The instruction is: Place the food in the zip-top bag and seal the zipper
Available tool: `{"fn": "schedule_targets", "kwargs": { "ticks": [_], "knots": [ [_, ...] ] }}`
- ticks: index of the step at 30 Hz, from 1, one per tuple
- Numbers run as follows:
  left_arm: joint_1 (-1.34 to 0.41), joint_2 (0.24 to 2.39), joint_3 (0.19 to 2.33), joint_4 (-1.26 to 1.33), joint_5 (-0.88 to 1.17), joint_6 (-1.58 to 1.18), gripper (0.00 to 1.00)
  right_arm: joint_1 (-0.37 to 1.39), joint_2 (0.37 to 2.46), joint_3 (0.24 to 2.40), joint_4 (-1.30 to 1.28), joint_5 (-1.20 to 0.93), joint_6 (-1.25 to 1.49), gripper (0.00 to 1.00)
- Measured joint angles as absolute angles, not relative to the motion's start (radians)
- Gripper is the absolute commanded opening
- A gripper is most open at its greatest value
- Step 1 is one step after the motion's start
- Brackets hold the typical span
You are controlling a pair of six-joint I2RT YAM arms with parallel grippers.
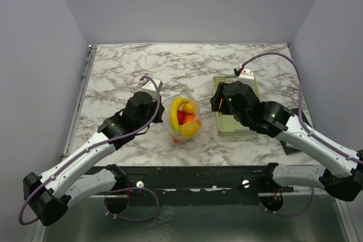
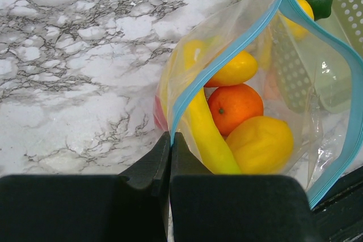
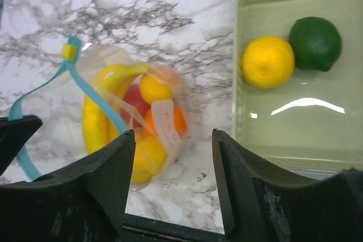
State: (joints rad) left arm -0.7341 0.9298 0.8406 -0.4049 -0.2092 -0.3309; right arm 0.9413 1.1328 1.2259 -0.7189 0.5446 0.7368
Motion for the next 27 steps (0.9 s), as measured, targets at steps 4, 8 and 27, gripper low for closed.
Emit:
{"fn": "schedule_targets", "kwargs": {
  "ticks": [4,8,27],
  "knots": [
    [-0.734,0.922,0.830,-0.405,-0.209,-0.331,0.00,0.928,1.127,1.226,-0.766,0.616,0.727,0.63],
    [-0.734,0.920,0.826,-0.405,-0.209,-0.331,0.00,0.885,1.137,1.226,-0.791,0.646,0.694,0.63],
    [-0.734,0.912,0.820,-0.405,-0.210,-0.328,0.00,0.459,1.322,1.169,-0.700,0.395,0.511,0.67]
  ]
}}
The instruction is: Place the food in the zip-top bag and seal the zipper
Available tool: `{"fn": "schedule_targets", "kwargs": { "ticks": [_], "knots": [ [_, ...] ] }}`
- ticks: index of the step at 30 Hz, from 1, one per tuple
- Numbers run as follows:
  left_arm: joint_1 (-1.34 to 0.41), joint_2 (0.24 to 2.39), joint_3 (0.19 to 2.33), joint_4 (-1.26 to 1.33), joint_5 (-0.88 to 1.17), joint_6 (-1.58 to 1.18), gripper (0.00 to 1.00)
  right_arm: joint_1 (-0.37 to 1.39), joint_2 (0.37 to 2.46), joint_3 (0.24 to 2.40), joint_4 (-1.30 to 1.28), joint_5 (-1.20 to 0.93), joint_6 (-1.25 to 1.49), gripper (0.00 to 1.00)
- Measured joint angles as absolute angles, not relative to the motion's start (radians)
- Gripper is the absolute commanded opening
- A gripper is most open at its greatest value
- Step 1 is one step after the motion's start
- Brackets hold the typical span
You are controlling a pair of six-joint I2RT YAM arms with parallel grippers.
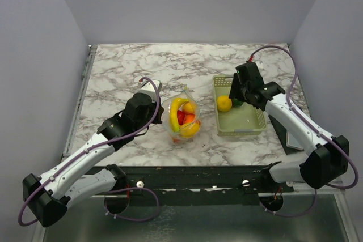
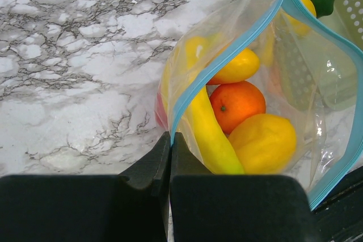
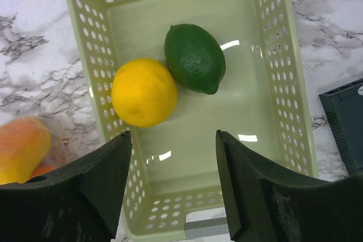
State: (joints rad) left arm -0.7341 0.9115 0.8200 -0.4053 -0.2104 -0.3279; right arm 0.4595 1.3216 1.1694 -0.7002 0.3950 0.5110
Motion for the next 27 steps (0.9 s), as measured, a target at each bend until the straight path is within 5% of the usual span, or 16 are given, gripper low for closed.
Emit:
{"fn": "schedule_targets", "kwargs": {
  "ticks": [27],
  "knots": [
    [-0.734,0.918,0.817,-0.407,-0.229,-0.308,0.00,0.228,1.623,1.142,-0.516,0.176,0.466,0.75]
  ]
}}
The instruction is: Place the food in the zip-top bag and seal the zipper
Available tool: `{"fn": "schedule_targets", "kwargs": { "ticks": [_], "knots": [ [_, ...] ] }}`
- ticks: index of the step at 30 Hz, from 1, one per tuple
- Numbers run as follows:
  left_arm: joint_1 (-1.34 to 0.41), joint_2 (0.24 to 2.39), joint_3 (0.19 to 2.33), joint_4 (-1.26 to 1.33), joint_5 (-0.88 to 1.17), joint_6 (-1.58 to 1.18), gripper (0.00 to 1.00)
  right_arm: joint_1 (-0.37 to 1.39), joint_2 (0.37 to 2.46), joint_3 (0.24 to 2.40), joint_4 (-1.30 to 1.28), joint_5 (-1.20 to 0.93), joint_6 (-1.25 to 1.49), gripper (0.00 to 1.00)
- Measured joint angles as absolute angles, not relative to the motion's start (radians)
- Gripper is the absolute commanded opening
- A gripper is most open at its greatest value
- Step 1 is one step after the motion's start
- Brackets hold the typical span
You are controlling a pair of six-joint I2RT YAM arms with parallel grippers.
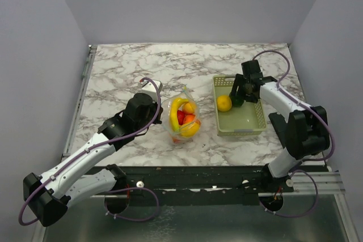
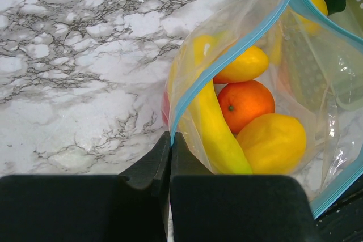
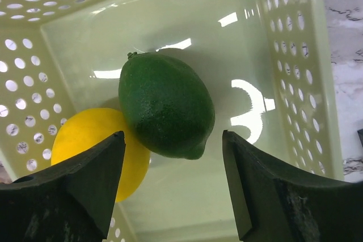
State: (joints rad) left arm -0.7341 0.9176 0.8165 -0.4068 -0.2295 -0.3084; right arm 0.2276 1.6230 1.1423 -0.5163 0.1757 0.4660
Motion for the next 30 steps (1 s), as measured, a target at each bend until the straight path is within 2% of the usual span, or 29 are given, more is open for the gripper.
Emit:
{"fn": "schedule_targets", "kwargs": {
  "ticks": [22,26,30],
  "knots": [
    [-0.734,0.930,0.817,-0.408,-0.231,-0.305,0.00,0.220,1.710,1.145,-0.488,0.187,0.471,0.74],
    [-0.734,0.931,0.817,-0.408,-0.231,-0.305,0.00,0.220,1.723,1.161,-0.488,0.203,0.472,0.68],
    [-0.734,0.931,0.817,-0.409,-0.231,-0.305,0.00,0.220,1.725,1.168,-0.489,0.218,0.475,0.53]
  ]
}}
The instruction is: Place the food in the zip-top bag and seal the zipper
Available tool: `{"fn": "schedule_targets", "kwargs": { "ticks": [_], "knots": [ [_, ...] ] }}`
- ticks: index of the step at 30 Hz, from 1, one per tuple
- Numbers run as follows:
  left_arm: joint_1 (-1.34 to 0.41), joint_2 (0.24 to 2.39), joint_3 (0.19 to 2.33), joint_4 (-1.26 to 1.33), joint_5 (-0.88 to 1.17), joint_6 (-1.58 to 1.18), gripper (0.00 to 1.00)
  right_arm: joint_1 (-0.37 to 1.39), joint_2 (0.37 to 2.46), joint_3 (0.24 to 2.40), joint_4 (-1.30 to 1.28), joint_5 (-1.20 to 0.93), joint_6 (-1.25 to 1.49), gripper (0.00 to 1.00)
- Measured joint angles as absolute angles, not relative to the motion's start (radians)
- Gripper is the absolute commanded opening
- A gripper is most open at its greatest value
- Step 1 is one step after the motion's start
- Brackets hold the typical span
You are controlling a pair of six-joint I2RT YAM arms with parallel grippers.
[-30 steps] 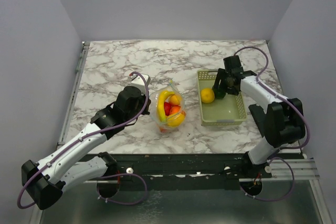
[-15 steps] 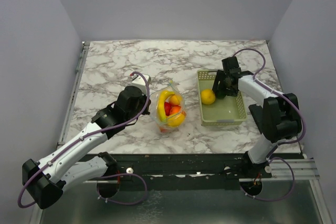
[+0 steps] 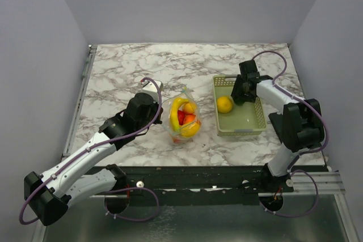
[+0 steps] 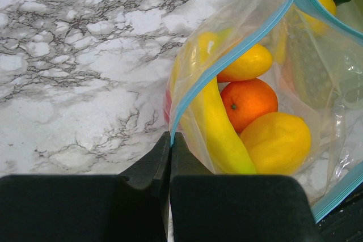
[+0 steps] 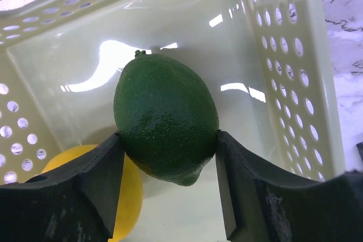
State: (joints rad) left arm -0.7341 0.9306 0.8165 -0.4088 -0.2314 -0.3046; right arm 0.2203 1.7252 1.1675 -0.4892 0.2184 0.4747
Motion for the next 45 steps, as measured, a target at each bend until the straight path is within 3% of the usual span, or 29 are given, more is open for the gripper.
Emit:
{"fn": "schedule_targets", "kwargs": {
  "ticks": [3,6,25,35,45],
  "knots": [
    [-0.734,0.931,0.817,-0.409,-0.231,-0.305,0.00,0.220,1.725,1.169,-0.489,0.223,0.476,0.34],
    [-0.734,0.931,0.817,-0.409,-0.231,-0.305,0.00,0.218,1.722,1.168,-0.490,0.223,0.478,0.25],
    [-0.734,0.931,0.817,-0.409,-0.231,-0.305,0.00,0.241,1.344,1.140,-0.526,0.089,0.437,0.24],
    [-0.734,0.931,0.817,-0.409,-0.231,-0.305,0.00,0.379,1.176,1.191,-0.593,-0.054,0.389,0.24],
    [-0.734,0.931,0.817,-0.409,-0.231,-0.305,0.00,0.576,1.140,1.292,-0.636,-0.146,0.372,0.23]
  ]
}}
